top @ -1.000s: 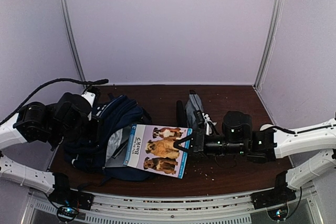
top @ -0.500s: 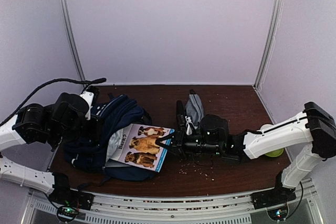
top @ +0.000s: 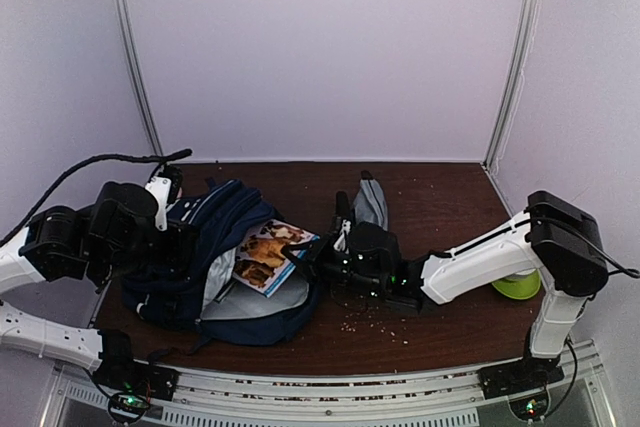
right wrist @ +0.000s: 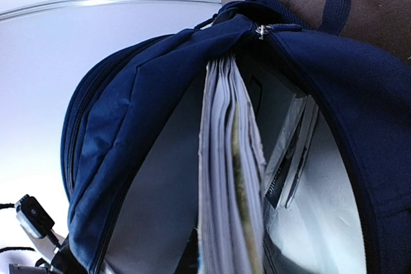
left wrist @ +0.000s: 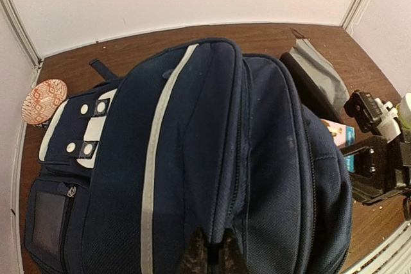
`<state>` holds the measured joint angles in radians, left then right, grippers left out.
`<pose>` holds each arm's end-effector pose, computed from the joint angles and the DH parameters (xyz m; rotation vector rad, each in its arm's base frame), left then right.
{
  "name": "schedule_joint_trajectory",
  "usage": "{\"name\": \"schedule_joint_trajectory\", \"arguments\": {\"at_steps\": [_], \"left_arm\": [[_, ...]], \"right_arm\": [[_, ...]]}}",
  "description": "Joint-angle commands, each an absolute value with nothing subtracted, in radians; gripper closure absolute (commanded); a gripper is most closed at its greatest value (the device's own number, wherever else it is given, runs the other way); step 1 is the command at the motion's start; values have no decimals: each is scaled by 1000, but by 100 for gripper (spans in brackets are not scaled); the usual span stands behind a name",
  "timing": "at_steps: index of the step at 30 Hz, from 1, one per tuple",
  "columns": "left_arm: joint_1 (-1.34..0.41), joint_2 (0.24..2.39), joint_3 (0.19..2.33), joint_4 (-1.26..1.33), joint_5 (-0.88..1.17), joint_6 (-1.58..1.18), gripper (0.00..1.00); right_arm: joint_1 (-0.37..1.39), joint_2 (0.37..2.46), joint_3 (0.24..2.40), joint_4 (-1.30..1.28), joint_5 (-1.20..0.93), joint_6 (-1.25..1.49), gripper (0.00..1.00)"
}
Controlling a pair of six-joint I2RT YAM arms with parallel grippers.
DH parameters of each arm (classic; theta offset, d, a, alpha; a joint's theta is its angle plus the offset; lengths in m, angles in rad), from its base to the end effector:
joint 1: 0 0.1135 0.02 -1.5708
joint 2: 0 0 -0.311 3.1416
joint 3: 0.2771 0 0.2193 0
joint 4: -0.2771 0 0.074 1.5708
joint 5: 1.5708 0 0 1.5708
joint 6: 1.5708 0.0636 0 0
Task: Pack the student bag
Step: Place the book in the student bag.
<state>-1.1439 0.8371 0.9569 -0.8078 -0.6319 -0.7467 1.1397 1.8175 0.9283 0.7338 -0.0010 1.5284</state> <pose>0.0801 -0.0853 0.3497 0.0968 2.1330 -0.4044 0.1718 0.3738 0.2678 0.4202 2.1396 1.8137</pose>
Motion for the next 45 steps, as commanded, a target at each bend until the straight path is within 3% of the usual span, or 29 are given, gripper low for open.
{"name": "schedule_joint_trajectory", "arguments": {"at_steps": [1,8,22,28,31,37,45], "left_arm": [[-1141,800,971,-575,-642,-783,100],[-1141,803,975,-540,-599,-783,100],[-1141,844,970,-477,-540,-804,100],[-1141,845,966,-468,-550,-807,100],[-1141,845,972,-473,-562,-805,100],[-1141,839,972,-506,-593,-812,100],[-1141,827,967,-511,-601,-815,100]], "right_arm": [[1147,1893,1049,741,109,1562,100],[1151,2066,1235,705,45,1589,100],[1160,2291,1410,599,16,1612,99],[1153,2256,1399,507,-12,1549,61],[1148,2232,1377,469,-20,1525,51],[1146,2149,1317,436,-24,1490,42],[1151,2039,1239,393,-50,1456,41]]}}
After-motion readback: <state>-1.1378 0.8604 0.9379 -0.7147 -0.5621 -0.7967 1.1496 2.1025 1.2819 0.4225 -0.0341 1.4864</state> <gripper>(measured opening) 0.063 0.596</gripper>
